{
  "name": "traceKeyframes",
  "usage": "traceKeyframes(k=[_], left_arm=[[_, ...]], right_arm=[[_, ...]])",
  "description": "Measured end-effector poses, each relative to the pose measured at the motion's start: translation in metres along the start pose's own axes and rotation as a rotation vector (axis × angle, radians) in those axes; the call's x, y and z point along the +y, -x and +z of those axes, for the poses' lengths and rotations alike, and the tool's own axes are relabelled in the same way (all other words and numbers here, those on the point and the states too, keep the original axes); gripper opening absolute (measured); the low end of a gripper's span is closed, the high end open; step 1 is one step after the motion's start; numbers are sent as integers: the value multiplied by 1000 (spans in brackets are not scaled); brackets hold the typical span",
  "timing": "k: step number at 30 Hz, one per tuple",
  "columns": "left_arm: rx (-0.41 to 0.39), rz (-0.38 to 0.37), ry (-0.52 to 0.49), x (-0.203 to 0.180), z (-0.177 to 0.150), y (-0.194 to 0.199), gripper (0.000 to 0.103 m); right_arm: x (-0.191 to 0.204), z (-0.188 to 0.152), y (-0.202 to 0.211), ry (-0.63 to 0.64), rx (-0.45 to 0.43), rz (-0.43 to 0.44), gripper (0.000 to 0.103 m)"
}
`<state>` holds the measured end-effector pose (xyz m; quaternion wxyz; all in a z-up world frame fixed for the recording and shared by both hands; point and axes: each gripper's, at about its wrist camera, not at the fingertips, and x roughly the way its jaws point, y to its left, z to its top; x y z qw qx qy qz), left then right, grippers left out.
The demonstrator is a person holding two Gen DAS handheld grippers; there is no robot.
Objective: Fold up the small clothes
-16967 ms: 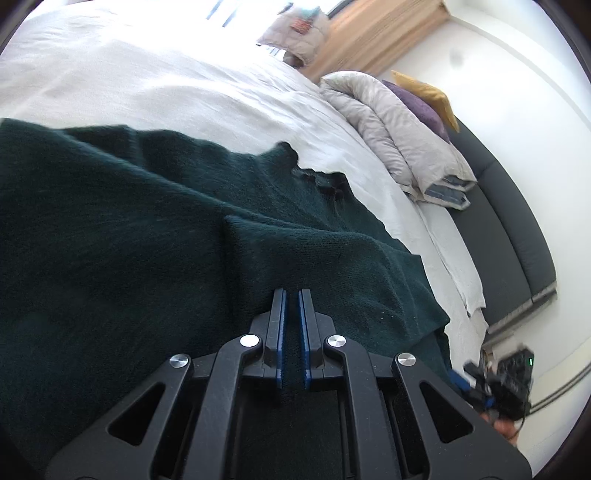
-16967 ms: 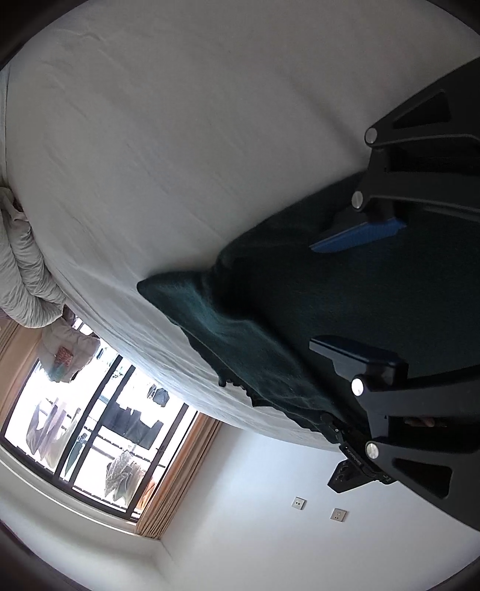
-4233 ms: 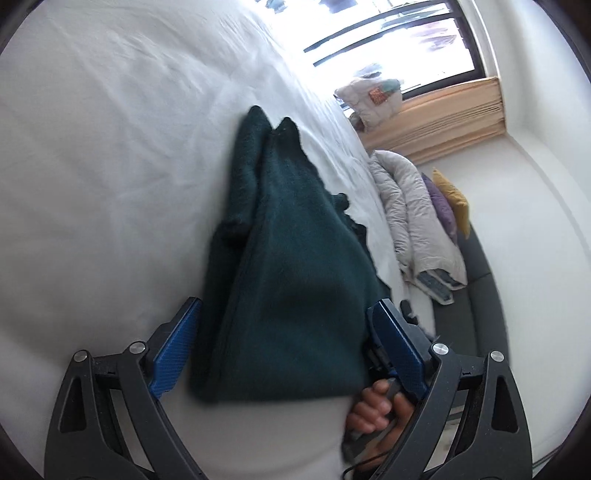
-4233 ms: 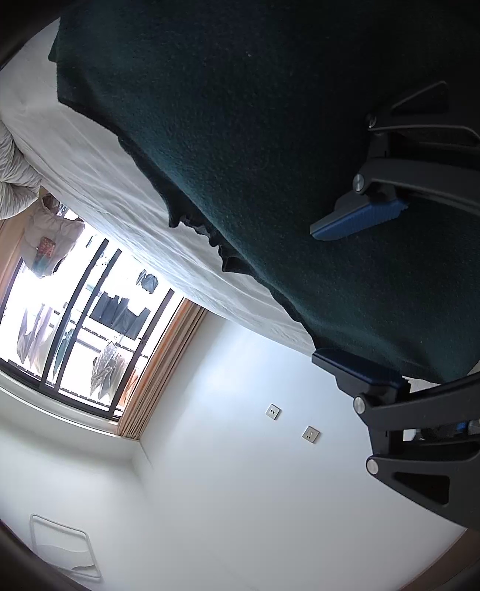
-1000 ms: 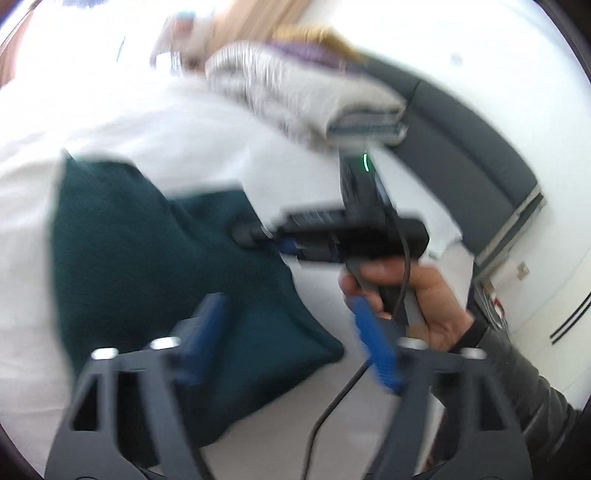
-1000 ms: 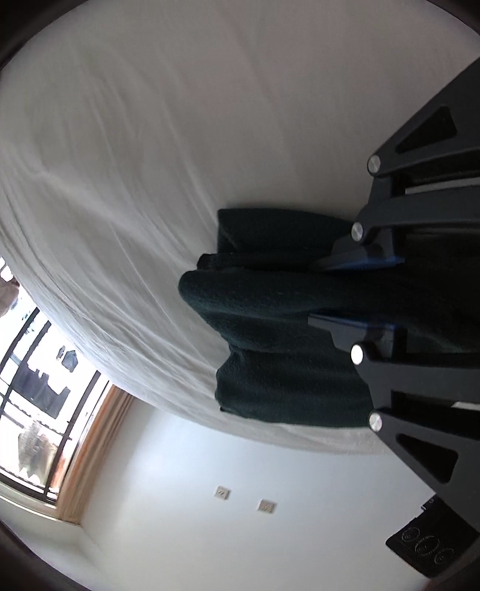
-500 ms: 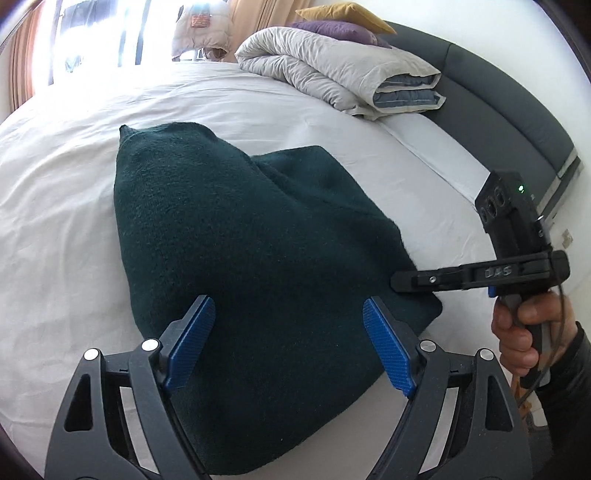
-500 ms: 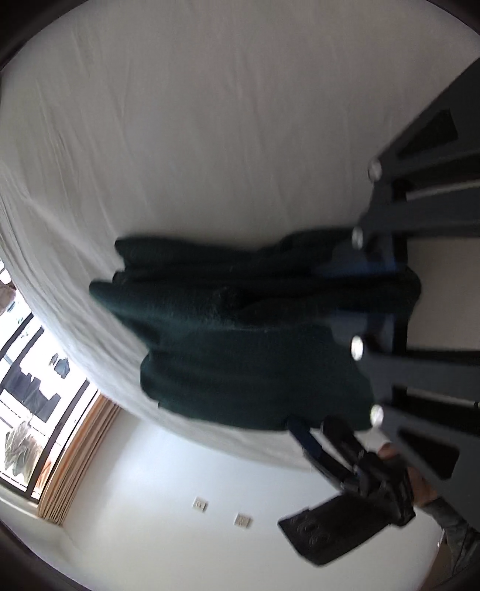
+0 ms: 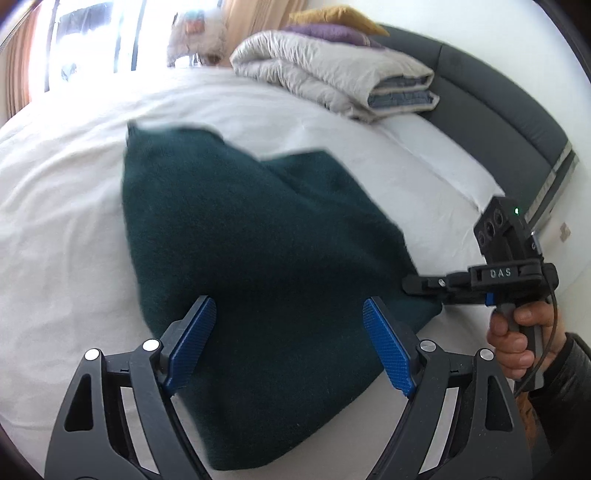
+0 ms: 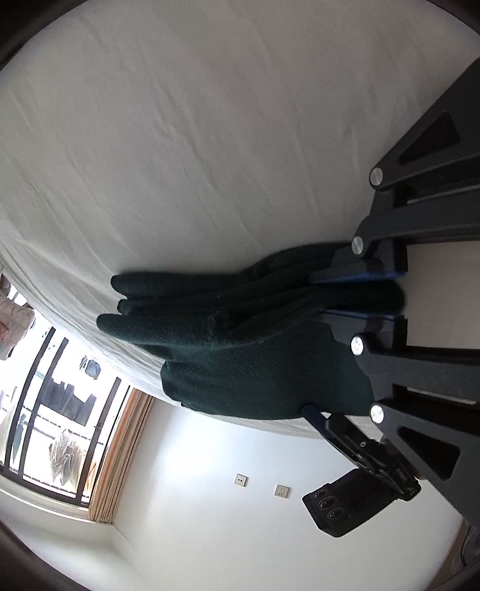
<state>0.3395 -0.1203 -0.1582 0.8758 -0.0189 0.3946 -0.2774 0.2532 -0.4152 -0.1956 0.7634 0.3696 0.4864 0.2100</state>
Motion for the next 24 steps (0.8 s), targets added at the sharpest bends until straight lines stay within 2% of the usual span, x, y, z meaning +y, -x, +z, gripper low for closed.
traceKeyframes(k=[2, 4, 6, 9, 11, 14, 16, 17, 18, 19, 24], left_arm=[[-43, 58, -32, 2, 11, 10, 82], [-71, 104, -54, 12, 27, 14, 82], [-66, 144, -56, 28, 54, 3, 81], [-15, 195, -75, 42, 88, -25, 68], [14, 211, -47, 56, 97, -39, 59], [67, 241, 14, 78, 95, -64, 58], [64, 247, 15, 86, 85, -74, 59], [40, 244, 7, 89, 80, -74, 60], [31, 236, 13, 92, 77, -75, 61], [26, 216, 36, 97, 76, -75, 62], [-1, 179, 67, 108, 72, -81, 65]], right_arm=[[13, 3, 23, 56, -59, -91, 24], [27, 8, 36, 112, -104, -180, 24], [41, 19, 38, 128, -121, -110, 24], [66, 38, 17, 198, -114, -50, 21], [75, 58, -7, 217, -89, -4, 18], [74, 89, -41, 168, -56, 32, 17], [72, 101, -61, 166, -53, -40, 17], [63, 108, -70, 147, -41, -86, 13], [58, 111, -74, 129, -36, -95, 0], [49, 113, -75, 114, -42, -102, 0], [24, 101, -66, 76, -99, -28, 0]])
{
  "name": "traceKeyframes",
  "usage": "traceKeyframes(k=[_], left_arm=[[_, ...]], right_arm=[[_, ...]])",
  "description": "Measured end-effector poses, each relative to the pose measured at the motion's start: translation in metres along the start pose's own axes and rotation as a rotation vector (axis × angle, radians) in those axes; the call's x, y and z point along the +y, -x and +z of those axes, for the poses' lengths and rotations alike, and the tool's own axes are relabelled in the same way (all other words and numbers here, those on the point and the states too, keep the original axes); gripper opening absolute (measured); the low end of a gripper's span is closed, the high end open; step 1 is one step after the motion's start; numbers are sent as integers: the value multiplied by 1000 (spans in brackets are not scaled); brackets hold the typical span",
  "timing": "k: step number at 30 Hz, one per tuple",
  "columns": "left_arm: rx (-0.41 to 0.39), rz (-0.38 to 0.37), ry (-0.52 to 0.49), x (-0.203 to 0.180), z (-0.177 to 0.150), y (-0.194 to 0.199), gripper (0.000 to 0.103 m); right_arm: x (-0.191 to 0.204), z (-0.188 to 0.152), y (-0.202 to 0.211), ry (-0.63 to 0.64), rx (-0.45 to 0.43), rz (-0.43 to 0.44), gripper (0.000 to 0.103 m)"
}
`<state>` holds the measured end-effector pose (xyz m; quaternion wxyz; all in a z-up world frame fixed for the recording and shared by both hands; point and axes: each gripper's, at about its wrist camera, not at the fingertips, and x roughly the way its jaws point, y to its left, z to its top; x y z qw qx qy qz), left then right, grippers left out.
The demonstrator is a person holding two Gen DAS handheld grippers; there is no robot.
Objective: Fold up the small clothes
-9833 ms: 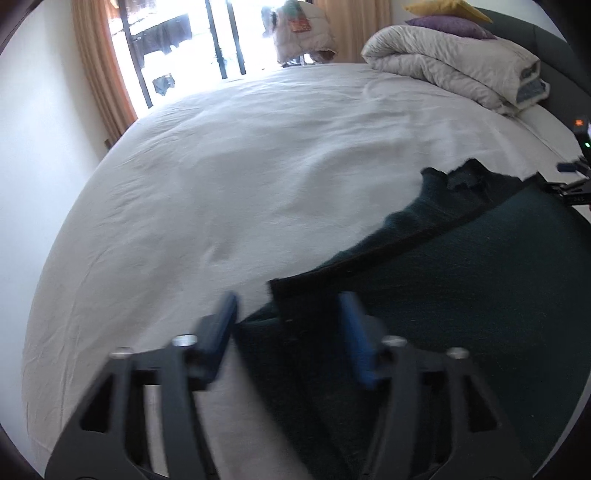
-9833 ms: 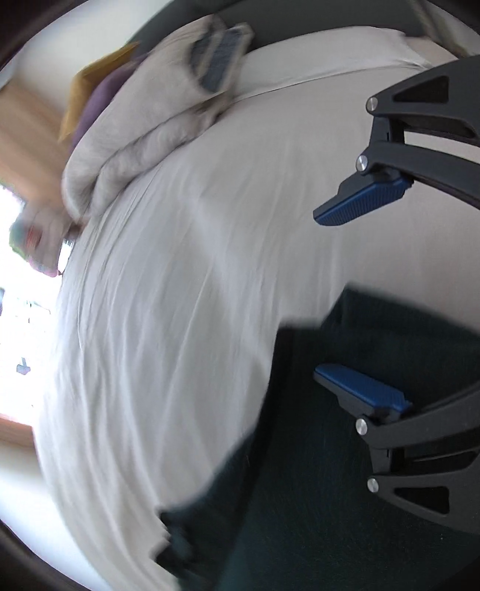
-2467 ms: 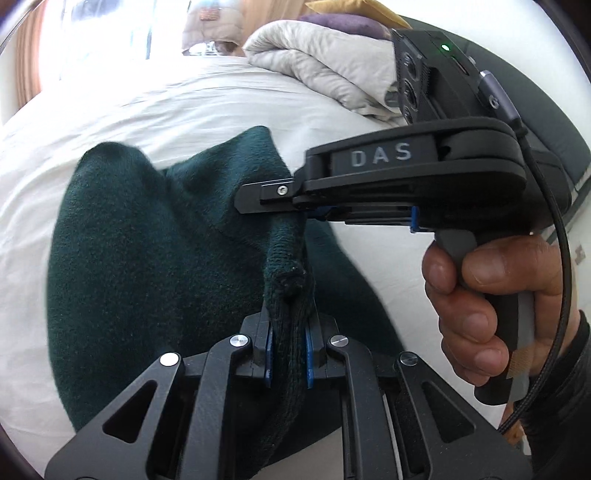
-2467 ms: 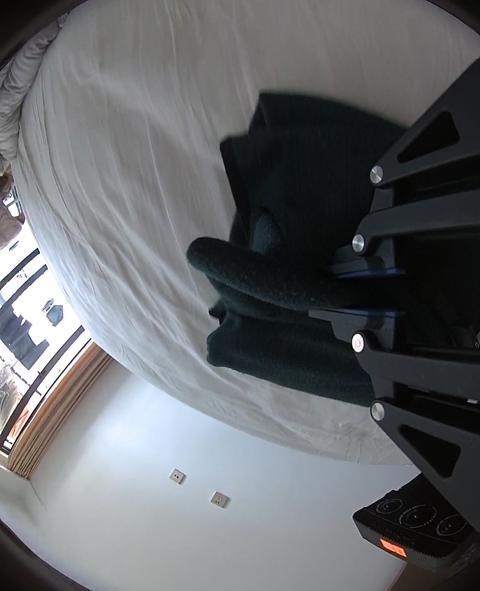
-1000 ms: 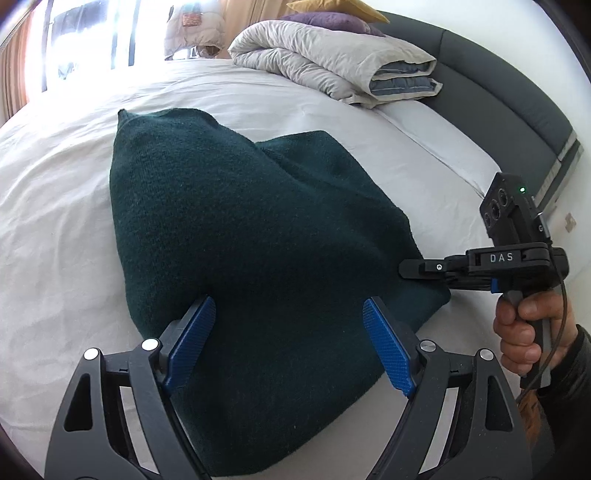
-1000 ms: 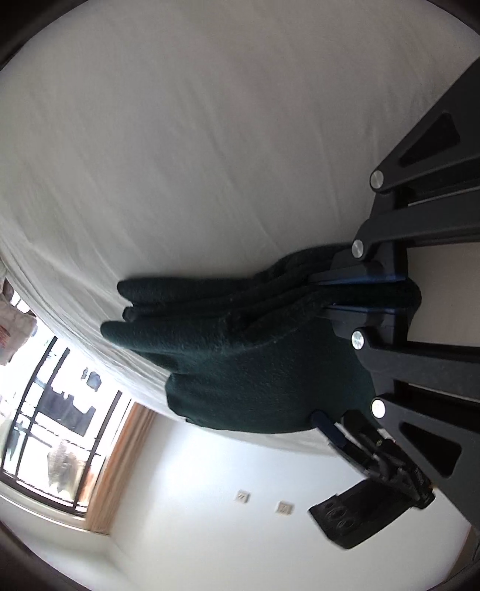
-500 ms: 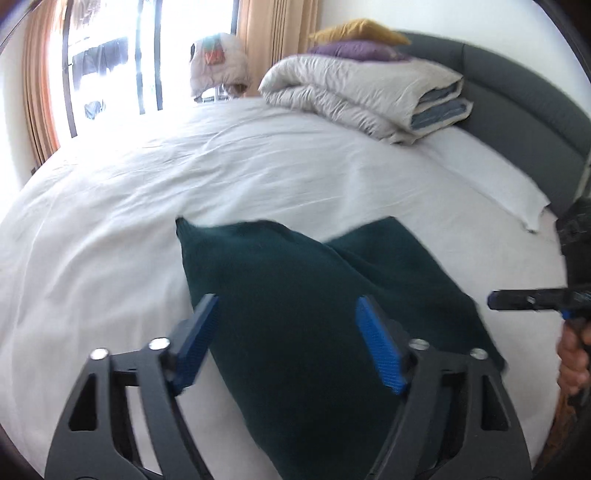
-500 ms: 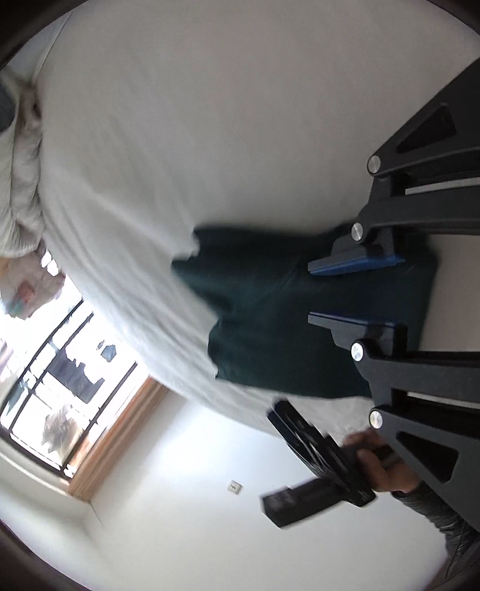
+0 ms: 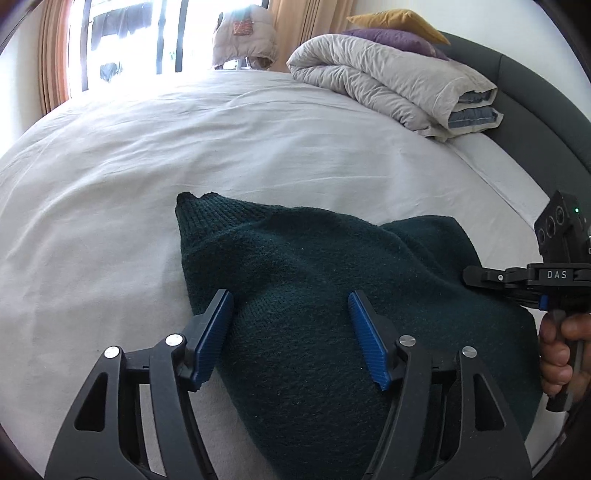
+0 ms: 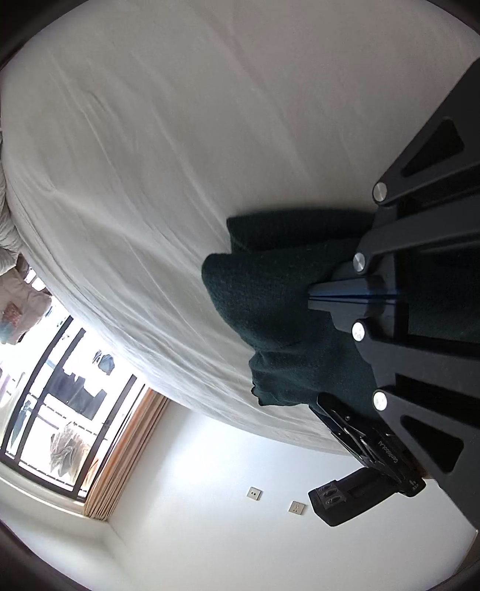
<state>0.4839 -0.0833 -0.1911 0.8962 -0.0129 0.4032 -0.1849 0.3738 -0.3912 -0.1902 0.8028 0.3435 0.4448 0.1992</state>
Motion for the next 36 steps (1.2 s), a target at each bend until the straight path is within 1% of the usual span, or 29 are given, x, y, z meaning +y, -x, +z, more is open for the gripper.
traceKeyframes(k=[2, 3, 4, 5, 6, 8, 10, 12, 14, 15, 16, 17, 18, 20, 23, 24, 25, 26, 27, 28, 29, 30, 31, 32, 33, 34, 35, 36], left_arm=[[-9, 0, 5, -1, 0, 5, 65], [-18, 11, -1, -3, -1, 13, 65], [-26, 23, -4, -7, -6, 26, 65], [-37, 26, -4, -9, -10, 39, 65], [-53, 14, -1, -11, -15, 52, 65], [-99, -17, 3, -17, -31, 82, 65], [-106, -27, -17, -25, -49, 101, 65], [-85, -15, -60, -36, -74, 109, 65], [-51, 10, -96, -43, -93, 107, 65], [-23, 19, -101, -44, -101, 102, 65], [12, 29, -92, -44, -106, 96, 65], [31, 26, -81, -42, -107, 92, 65], [41, 22, -77, -42, -108, 89, 65], [67, 20, -71, -43, -108, 85, 65], [73, -3, -50, -39, -108, 90, 65], [65, -15, -29, -36, -107, 94, 66], [48, -33, 4, -30, -105, 97, 68], [22, -39, 42, -23, -101, 101, 76], [4, -32, 70, -17, -96, 103, 81], [-8, -28, 103, -11, -90, 102, 87], [-5, -42, 122, -3, -83, 100, 88], [3, -57, 141, 1, -78, 96, 88], [16, -88, 166, 4, -72, 90, 88], [29, -138, 204, 9, -67, 83, 88], [50, -161, 241, 13, -63, 75, 89], [63, -176, 254, 13, -60, 70, 91], [93, -218, 268, 13, -56, 60, 91], [109, -245, 283, 16, -54, 53, 91]], right_arm=[[-5, -4, 12, -30, -28, 2, 0], [-4, -9, 22, -24, -47, -14, 0], [0, -12, 31, -11, -66, -37, 1], [4, -14, 38, 3, -80, -44, 5], [9, -21, 48, 16, -92, -28, 5], [26, -41, 65, 40, -96, 90, 7], [43, -63, 71, 98, -81, 152, 19], [56, -89, 70, 163, -32, 190, 19], [60, -109, 59, 207, 21, 172, 20], [56, -116, 53, 216, 53, 135, 20], [47, -121, 46, 200, 75, 95, 19], [34, -124, 42, 177, 88, 68, 13], [26, -125, 43, 163, 83, 69, 0], [5, -124, 55, 94, 52, 79, 0], [-14, -126, 84, 50, -5, 73, 0], [-13, -124, 95, 49, -25, 67, 5], [-14, -122, 107, 50, -50, 67, 19], [-15, -120, 115, 47, -72, 77, 33], [-17, -114, 124, 34, -103, 73, 69], [-20, -108, 128, 14, -131, 69, 88], [-23, -101, 132, -13, -162, 73, 88], [-27, -93, 132, -30, -178, 98, 88], [-27, -82, 129, -36, -175, 129, 88], [-27, -73, 124, -39, -165, 151, 88], [-27, -63, 113, -49, -144, 161, 87], [-27, -53, 104, -62, -123, 150, 85], [-27, -44, 90, -67, -95, 148, 85], [-25, -39, 79, -67, -67, 150, 84]])
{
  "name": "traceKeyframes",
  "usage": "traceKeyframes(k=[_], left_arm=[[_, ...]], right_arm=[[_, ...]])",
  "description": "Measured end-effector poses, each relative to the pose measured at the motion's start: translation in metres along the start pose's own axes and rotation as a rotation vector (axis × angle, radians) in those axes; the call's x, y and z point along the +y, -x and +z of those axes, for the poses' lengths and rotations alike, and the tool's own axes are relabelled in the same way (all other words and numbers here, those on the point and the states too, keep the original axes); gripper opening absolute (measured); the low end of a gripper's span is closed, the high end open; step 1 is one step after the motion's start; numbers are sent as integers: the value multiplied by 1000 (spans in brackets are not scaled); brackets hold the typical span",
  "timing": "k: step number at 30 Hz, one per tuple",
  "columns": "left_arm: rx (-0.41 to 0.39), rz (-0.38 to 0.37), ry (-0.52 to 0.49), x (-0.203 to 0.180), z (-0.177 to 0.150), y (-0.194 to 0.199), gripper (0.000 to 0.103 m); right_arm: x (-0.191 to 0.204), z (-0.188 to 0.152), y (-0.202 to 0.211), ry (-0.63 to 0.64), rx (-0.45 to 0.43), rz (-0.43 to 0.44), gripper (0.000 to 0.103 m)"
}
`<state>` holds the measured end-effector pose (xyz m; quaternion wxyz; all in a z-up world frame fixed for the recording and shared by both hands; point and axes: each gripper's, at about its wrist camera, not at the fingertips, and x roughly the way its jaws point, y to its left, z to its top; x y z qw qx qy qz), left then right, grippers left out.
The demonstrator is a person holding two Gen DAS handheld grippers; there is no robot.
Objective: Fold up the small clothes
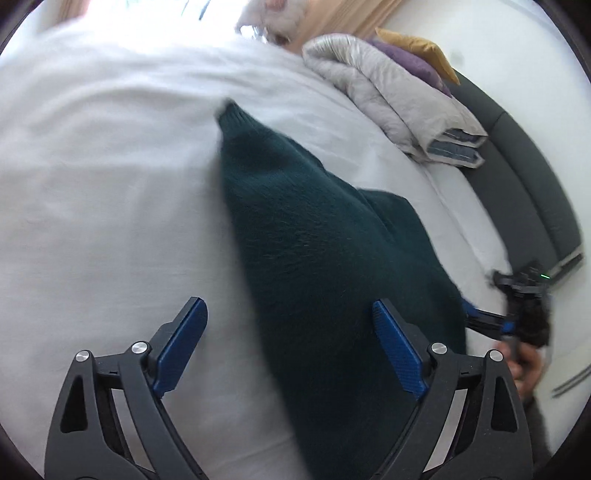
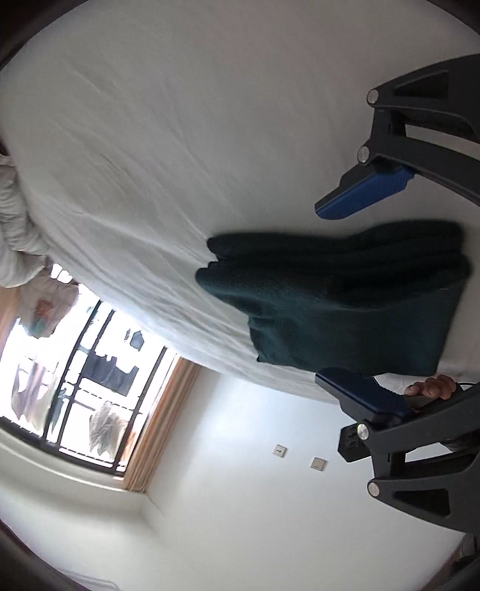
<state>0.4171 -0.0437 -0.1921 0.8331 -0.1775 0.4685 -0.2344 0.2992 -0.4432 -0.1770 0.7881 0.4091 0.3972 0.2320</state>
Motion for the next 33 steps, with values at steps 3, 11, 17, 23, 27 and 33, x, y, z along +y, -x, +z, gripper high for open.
traceKeyframes(k=[3, 11, 17, 23, 27, 33], left_arm=[[-2, -52, 54, 8, 11, -15, 91], [54, -84, 64, -5, 37, -58, 67], [52, -140, 80, -1, 34, -43, 46], [2, -161, 17, -11, 21, 35, 46], [-48, -134, 3, 4, 4, 109, 46], [-103, -72, 1, 29, -33, 199, 46]], right_arm=[[-3, 8, -40, -28, 103, -84, 72], [3, 20, -79, 8, 170, -140, 45], [18, 13, -70, 48, 144, -180, 28], [86, -17, -61, 141, 126, -148, 27], [140, -54, -60, 206, 139, -87, 27], [208, -114, -73, 258, 165, -1, 27]])
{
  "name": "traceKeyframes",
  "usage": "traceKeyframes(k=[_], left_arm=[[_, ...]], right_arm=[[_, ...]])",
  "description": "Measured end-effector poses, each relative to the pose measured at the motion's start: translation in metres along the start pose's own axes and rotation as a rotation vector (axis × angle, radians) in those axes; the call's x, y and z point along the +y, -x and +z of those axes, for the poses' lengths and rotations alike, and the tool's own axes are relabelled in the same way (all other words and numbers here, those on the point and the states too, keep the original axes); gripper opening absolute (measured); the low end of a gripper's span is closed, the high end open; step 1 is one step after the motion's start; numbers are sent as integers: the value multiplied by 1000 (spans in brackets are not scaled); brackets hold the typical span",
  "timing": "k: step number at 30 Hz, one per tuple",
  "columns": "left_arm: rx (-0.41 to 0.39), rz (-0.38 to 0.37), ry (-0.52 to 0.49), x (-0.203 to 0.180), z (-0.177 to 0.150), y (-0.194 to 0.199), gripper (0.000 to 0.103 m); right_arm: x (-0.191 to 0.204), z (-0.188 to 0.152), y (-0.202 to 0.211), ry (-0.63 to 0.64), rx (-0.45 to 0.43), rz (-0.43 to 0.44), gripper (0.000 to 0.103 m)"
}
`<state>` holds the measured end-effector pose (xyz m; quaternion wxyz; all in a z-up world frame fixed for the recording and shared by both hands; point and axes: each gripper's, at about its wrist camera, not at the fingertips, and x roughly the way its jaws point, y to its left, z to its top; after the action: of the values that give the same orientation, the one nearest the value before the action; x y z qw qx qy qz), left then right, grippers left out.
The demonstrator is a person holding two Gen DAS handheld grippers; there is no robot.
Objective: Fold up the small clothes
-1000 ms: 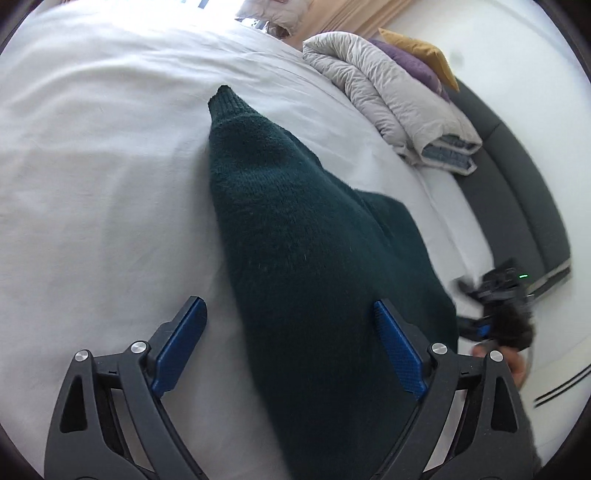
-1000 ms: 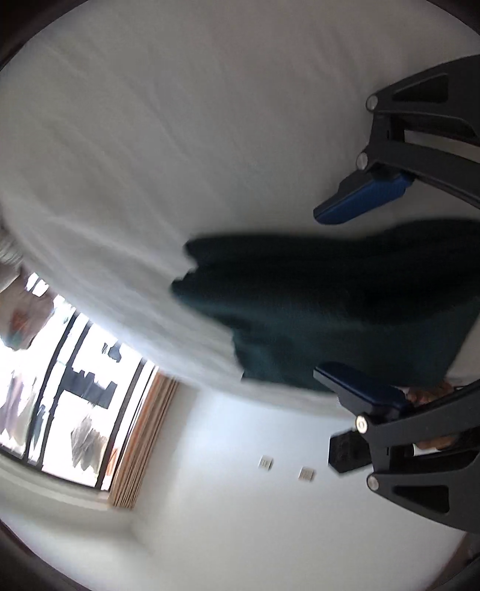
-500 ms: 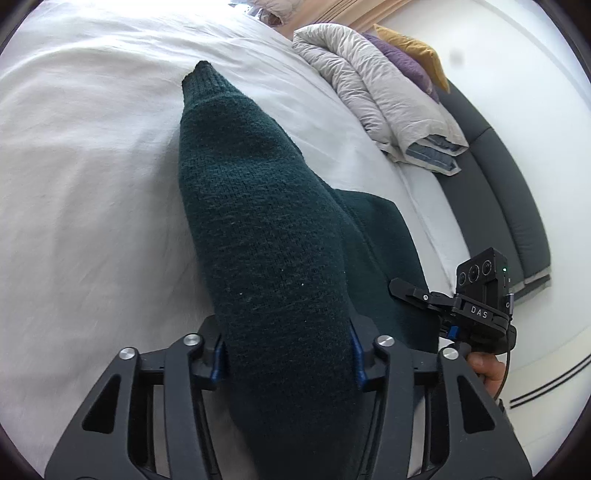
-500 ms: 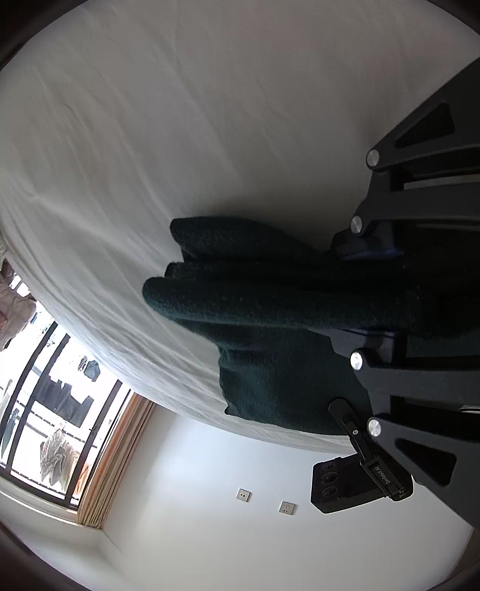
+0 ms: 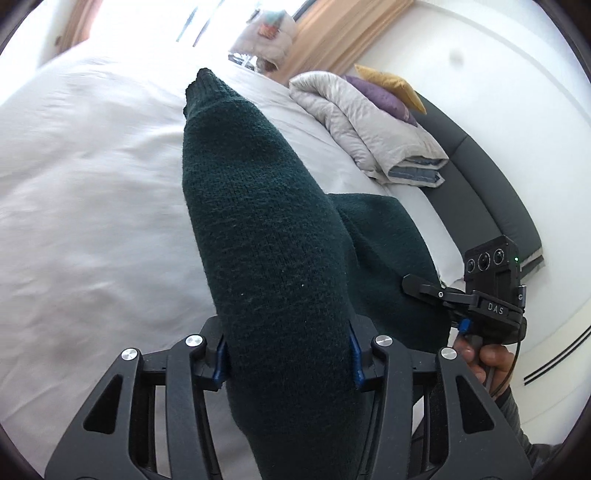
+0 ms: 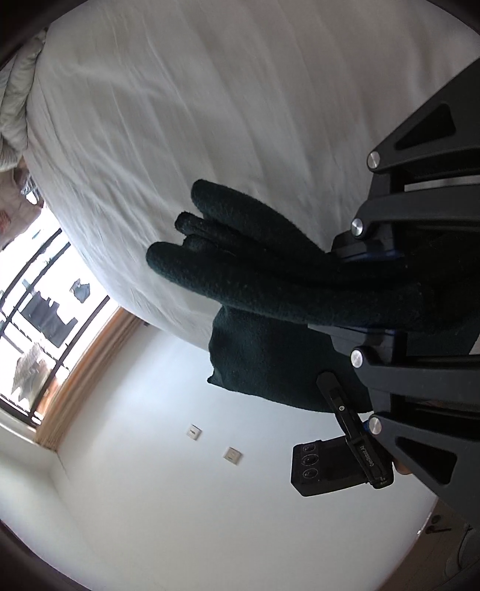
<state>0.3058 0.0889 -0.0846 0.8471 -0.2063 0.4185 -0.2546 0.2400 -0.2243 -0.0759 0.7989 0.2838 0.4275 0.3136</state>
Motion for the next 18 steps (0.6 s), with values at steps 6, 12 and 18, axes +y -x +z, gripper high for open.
traceKeyframes(k=[6, 12, 18], left_arm=[[-4, 24, 55, 37, -41, 52, 46], [31, 46, 99, 79, -71, 53, 46], [45, 29, 142, 113, -89, 32, 54]], right_arm=[[26, -43, -31, -23, 65, 32, 27], [11, -74, -62, -69, 112, 24, 27], [-40, -104, -70, -200, 96, 42, 28]])
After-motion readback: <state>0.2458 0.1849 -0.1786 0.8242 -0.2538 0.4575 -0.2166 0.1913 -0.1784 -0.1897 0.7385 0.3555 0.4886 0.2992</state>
